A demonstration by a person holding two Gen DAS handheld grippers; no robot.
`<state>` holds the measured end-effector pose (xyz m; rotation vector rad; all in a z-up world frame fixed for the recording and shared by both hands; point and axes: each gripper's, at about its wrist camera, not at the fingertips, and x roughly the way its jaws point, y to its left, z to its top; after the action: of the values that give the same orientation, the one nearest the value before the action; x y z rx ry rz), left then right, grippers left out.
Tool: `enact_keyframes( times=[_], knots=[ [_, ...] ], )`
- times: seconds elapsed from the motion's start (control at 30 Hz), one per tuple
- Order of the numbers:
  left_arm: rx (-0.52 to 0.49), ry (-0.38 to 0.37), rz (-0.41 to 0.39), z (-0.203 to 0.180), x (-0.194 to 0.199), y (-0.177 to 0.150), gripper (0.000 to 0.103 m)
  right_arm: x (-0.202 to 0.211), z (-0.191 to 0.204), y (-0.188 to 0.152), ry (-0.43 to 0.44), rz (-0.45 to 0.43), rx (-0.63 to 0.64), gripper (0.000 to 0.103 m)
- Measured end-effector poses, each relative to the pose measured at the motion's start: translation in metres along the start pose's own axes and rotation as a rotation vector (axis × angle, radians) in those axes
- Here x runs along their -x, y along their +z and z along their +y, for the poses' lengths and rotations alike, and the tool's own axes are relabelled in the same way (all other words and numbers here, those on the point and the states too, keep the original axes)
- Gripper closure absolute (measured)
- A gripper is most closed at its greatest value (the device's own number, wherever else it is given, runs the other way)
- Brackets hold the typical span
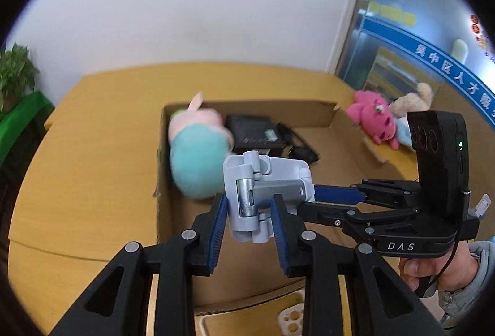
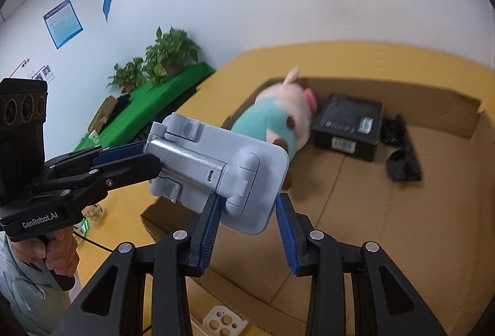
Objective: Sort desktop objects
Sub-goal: 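Lift the phone stand with both grippers and carry it into the box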
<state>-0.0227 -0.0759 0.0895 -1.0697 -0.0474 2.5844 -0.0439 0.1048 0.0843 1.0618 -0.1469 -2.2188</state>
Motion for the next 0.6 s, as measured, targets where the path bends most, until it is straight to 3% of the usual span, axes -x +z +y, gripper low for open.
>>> enact_keyframes(
  times=[0.23, 0.33, 0.6],
  knots=[
    [0.095, 0.022, 0.171, 0.029, -0.049, -0.024, 0.075, -0.052, -0.019, -0.013, 0.02, 0.146, -0.09, 0.067],
    [0.087, 0.061, 0.24, 0.031, -0.064, -0.031, 0.079, -0.069, -0.024, -0.018, 0.007, 0.217, -0.12, 0.067],
    [0.045, 0.169, 0.311, 0.028, -0.077, -0.035, 0.082, -0.1, -0.03, -0.027, 0.012, 0.35, -0.193, 0.066]
  ],
)
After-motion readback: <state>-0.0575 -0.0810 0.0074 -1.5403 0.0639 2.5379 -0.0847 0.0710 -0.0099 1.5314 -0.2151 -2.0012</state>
